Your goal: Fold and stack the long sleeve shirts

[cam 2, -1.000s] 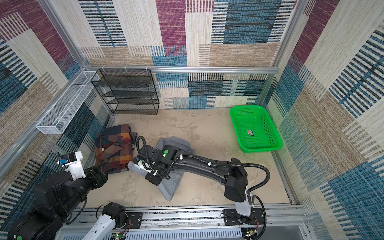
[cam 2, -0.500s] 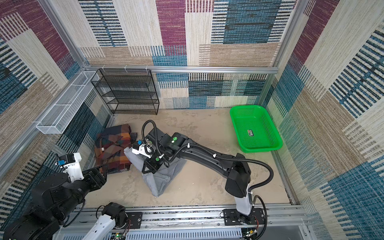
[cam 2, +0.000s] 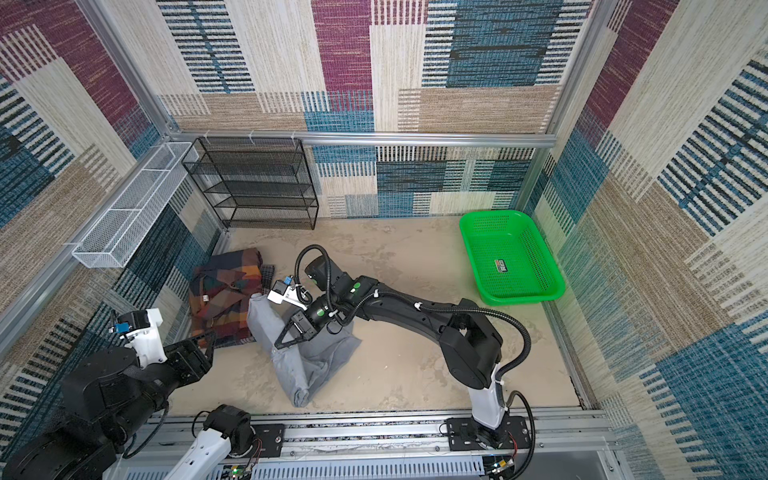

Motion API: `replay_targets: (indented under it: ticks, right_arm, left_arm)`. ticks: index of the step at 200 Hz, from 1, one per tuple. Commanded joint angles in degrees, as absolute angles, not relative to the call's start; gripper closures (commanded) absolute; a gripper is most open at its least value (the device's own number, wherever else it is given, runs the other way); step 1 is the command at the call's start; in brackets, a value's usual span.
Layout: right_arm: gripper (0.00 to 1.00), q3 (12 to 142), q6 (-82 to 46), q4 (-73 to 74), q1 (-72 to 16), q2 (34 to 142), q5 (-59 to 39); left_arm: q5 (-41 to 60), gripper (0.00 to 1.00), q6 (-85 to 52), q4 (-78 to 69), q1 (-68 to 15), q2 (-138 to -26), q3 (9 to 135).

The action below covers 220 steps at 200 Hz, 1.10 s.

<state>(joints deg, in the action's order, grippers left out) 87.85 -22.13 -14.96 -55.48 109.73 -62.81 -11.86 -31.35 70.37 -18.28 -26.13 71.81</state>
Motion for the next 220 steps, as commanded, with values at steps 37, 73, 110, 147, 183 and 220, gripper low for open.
replay_targets:
  ticks: [37,73,110,147,183,220]
  right_arm:
    - [1.00,78.6,-37.1,13.3,-54.7,111.4,-72.0]
    - [1.00,74.4,-42.5,23.3,-52.3,113.0,-74.4]
    - [1.00,71.6,-48.6,34.0,-50.7,117.1,-77.8]
    - [1.00,71.2,-50.2,38.4,-49.0,119.9,-79.2]
    - [1.00,69.0,-55.1,47.3,-46.4,121.4,-80.0]
    - [1.00,68.7,-64.6,61.4,-46.4,124.7,-80.8]
  left_arm:
    - [-12.9,0.40,-32.4,71.7,-18.3,-26.4,71.6]
    - [-13.2,0.41,-32.8,72.0,-18.2,-26.8,71.6]
    - [-13.2,0.41,-33.4,72.1,-18.3,-27.4,71.4]
    - [-13.3,0.41,-33.7,72.2,-18.3,-27.8,71.1]
    - [-13.4,0.41,-34.1,72.3,-18.3,-28.2,70.7]
    - [-13.0,0.41,-34.9,72.0,-18.3,-28.4,69.7]
